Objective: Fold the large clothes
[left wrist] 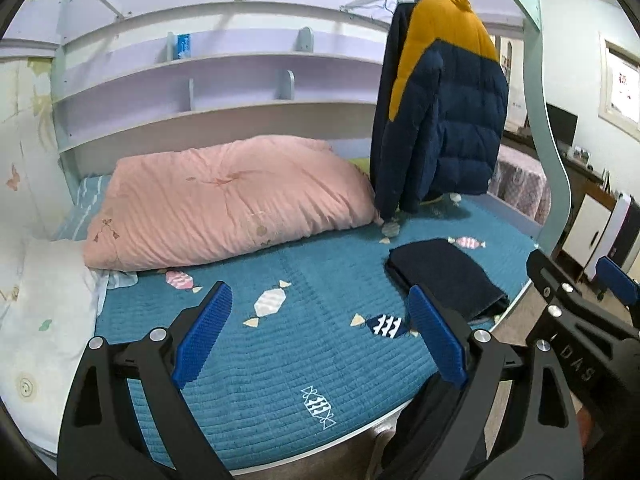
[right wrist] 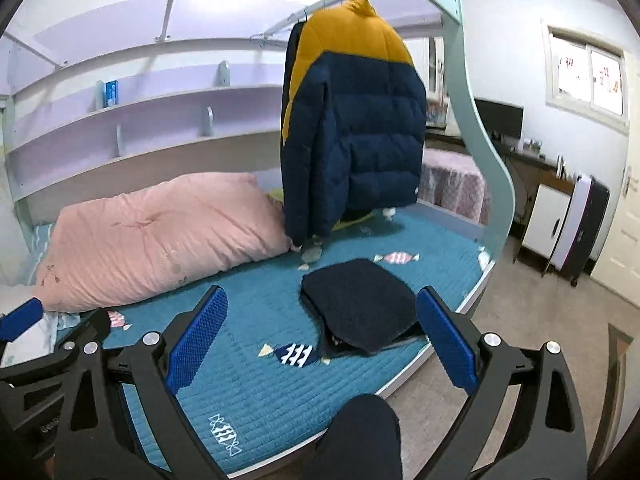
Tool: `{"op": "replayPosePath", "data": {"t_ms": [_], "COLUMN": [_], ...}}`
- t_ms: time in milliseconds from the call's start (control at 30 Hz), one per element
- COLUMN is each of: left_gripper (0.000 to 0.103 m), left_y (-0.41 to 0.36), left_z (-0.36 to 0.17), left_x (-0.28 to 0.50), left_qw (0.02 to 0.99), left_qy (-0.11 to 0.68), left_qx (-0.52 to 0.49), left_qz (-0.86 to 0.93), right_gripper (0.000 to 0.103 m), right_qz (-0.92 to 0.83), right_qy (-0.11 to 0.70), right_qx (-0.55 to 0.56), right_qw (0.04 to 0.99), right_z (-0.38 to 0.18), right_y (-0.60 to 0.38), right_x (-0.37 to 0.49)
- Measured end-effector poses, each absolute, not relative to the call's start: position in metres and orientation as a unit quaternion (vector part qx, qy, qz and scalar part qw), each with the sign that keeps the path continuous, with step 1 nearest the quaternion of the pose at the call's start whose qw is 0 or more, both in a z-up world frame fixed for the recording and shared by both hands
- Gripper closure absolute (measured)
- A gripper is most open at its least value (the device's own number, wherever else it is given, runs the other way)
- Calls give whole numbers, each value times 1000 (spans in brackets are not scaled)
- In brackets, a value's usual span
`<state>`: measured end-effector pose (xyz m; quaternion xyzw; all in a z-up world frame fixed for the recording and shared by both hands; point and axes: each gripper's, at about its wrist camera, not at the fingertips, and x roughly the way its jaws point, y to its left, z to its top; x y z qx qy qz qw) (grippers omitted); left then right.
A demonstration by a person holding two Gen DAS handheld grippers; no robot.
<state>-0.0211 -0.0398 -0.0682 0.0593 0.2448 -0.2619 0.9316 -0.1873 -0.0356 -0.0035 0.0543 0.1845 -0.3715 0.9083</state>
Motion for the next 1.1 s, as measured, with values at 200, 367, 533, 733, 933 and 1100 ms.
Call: {"op": "replayPosePath", "data": {"t_ms": [200,367,533,733,933,1100], "left_gripper": [11,11,11,11,11,11], "left_y": [-27,-16,-10,-5,-3,-4], "left_z": [-57,-52,-50,-49,-51,-53], "left_x": [-27,-34,-38,-41,-38,-34], "left_qw": [943,948,950,953,950,947], "left_qy": [222,212,202,196,208,221], "left_qx": [55,48,51,51,50,45], "left_qz": [-243,-234,-233,-225,-227,-229], "right_gripper": [11,11,11,11,11,11], "right_qz": [-375,-371,-374,-367,-371,-374], "right_qy": [174,176,174,172,175,180], "right_qx": [42,44,32,31,27,20], "right_qw": [909,911,910,914,911,910], "right_z": [0,-2,0,0,-1,-3], "right_y": [-25,-20,-14,-10,-8,-8], "right_x": [-190,-191,-191,-191,-191,-190]}}
